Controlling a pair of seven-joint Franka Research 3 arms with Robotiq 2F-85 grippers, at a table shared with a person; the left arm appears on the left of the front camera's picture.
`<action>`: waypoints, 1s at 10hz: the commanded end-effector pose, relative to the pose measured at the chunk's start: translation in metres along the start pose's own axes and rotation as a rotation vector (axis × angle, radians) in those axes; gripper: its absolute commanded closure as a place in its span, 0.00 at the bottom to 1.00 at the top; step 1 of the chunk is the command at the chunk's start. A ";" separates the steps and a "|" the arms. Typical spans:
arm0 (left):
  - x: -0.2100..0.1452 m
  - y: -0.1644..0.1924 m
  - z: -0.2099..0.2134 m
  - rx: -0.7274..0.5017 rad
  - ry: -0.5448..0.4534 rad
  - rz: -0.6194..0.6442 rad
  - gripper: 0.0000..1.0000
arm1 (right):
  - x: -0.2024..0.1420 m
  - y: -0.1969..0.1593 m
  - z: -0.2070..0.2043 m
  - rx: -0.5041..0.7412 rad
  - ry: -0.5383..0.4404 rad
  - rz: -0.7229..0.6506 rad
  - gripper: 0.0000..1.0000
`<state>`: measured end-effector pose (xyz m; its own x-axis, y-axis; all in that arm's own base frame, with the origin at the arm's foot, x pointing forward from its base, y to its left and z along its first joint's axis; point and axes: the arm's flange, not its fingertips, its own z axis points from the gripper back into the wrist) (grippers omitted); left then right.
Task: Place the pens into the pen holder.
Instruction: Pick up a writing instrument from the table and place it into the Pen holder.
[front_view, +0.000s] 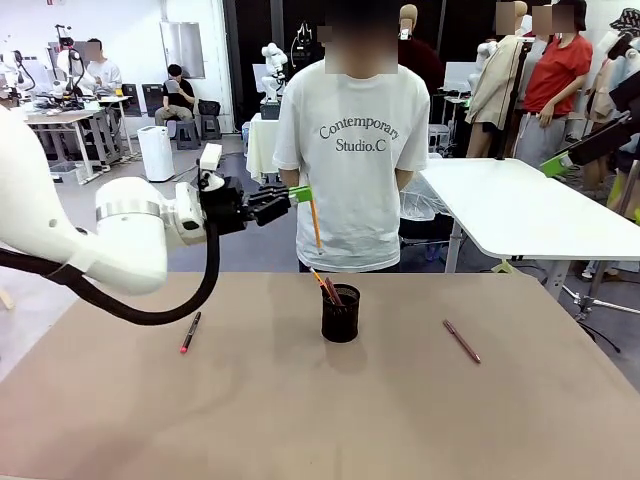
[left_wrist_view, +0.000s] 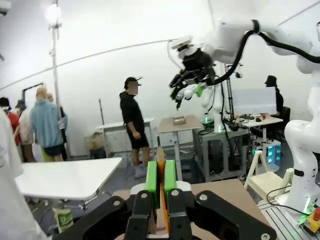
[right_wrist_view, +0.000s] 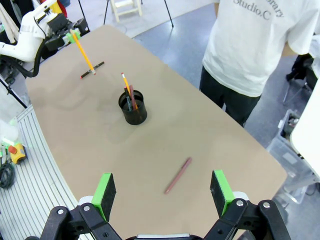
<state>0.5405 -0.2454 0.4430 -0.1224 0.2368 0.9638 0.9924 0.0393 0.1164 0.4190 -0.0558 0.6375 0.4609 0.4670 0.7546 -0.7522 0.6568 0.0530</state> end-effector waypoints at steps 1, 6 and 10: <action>-0.020 -0.012 -0.008 -0.033 -0.035 0.023 1.00 | 0.002 0.000 0.000 0.008 -0.019 0.003 0.00; -0.023 -0.014 -0.016 -0.041 -0.013 0.030 1.00 | 0.002 0.000 0.000 0.008 -0.019 0.003 0.00; -0.063 0.005 -0.026 -0.058 -0.031 0.061 1.00 | 0.002 0.000 0.000 0.008 -0.019 0.003 0.00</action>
<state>0.5374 -0.2756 0.3994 -0.0570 0.2505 0.9665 0.9977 -0.0207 0.0642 0.4189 -0.0559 0.6375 0.4610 0.4668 0.7547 -0.7520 0.6571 0.0529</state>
